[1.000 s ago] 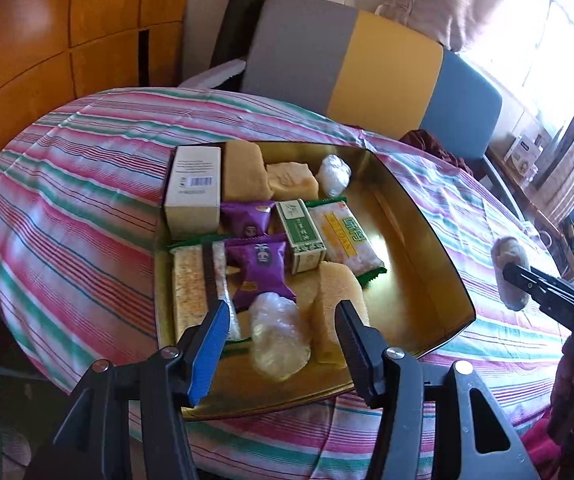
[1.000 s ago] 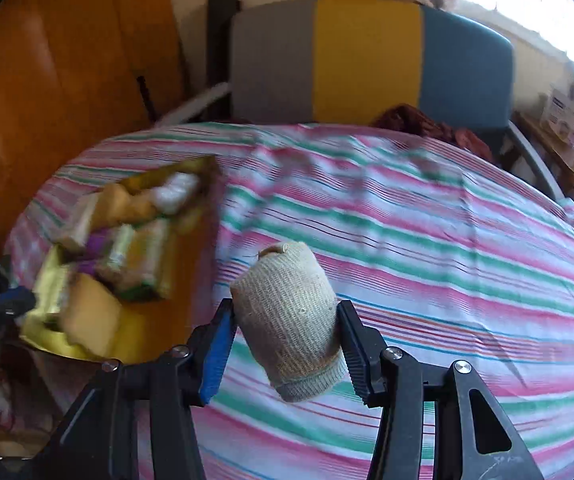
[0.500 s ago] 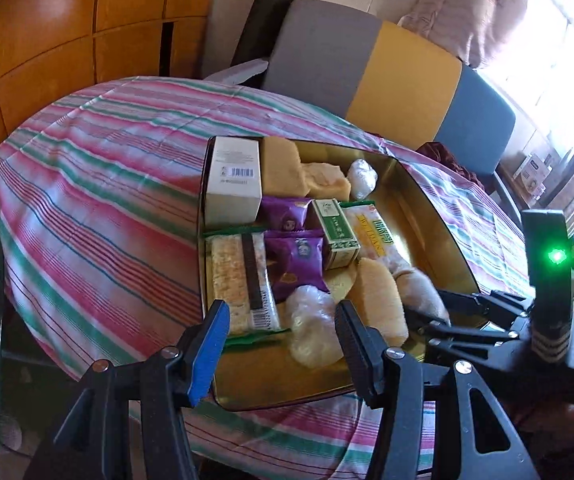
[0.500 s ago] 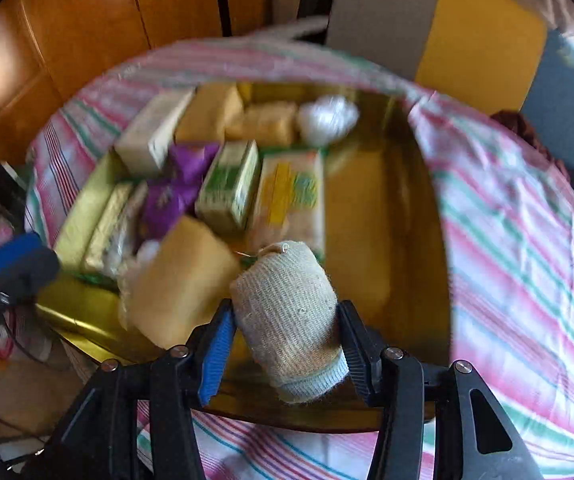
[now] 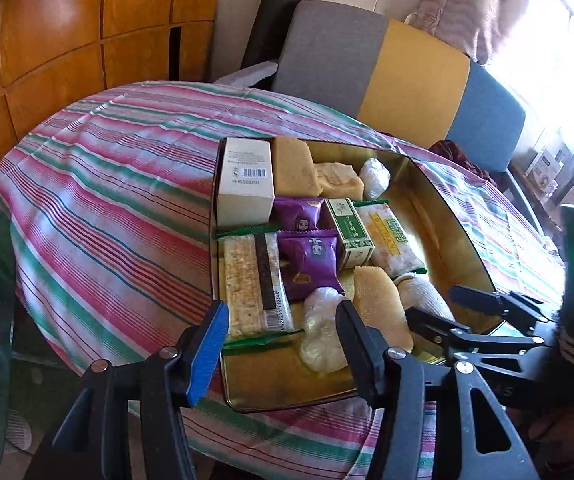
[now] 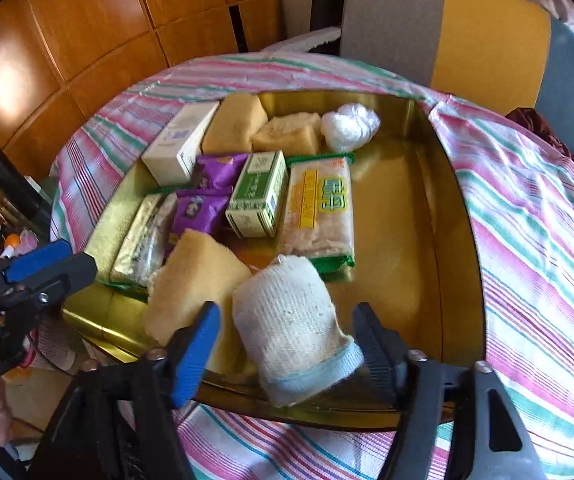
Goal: Organize objects
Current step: 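Carry the white knit roll into the gold tray and release it with the right gripper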
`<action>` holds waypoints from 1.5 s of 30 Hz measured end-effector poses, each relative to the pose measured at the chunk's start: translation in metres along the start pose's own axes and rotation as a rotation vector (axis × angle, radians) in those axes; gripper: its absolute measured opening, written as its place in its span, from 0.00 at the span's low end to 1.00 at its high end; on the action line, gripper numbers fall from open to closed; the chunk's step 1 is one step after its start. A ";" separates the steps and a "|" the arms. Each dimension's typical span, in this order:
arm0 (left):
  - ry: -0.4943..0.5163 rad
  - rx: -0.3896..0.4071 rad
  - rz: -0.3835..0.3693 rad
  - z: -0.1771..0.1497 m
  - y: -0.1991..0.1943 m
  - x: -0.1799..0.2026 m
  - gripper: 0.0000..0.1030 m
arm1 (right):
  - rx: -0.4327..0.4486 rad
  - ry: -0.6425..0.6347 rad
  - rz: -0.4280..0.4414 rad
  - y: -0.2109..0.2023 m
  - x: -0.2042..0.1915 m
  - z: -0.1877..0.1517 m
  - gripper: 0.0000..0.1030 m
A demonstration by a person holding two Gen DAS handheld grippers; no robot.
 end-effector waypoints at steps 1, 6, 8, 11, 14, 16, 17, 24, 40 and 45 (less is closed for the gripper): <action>0.000 0.007 0.009 0.001 -0.002 -0.001 0.56 | 0.015 -0.003 0.004 -0.003 -0.001 0.001 0.73; 0.002 0.060 0.072 0.006 -0.012 -0.004 0.58 | 0.084 -0.021 -0.012 -0.023 -0.007 0.005 0.81; 0.001 0.100 0.103 0.009 -0.020 -0.005 0.58 | 0.118 -0.020 -0.032 -0.031 -0.009 0.006 0.82; 0.003 0.170 0.141 0.014 -0.037 -0.004 0.58 | 0.172 -0.016 -0.069 -0.045 -0.011 0.005 0.85; 0.007 0.223 0.157 0.018 -0.052 0.001 0.63 | 0.217 -0.002 -0.105 -0.058 -0.010 0.003 0.86; 0.005 0.254 0.187 0.021 -0.061 0.003 0.66 | 0.235 0.005 -0.125 -0.064 -0.009 0.001 0.86; 0.003 0.266 0.198 0.021 -0.064 0.004 0.66 | 0.242 0.005 -0.142 -0.068 -0.008 0.000 0.86; 0.007 0.294 0.210 0.020 -0.075 0.013 0.66 | 0.276 0.014 -0.202 -0.081 -0.002 -0.004 0.86; -0.017 0.238 0.162 0.011 -0.065 0.014 0.66 | 0.287 0.013 -0.196 -0.081 -0.007 -0.002 0.86; -0.024 0.250 0.160 0.012 -0.065 0.012 0.66 | 0.279 0.007 -0.196 -0.078 -0.010 0.000 0.86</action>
Point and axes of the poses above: each gripper's, at about its wrist camera, not at the fingertips, and y roughly the way its jaws point, x to its right, z to its top, the point moved 8 cm from there along y, roughly the way its jaws point, and after that the axes turned 15 degrees about z, right-handed, at the moved point
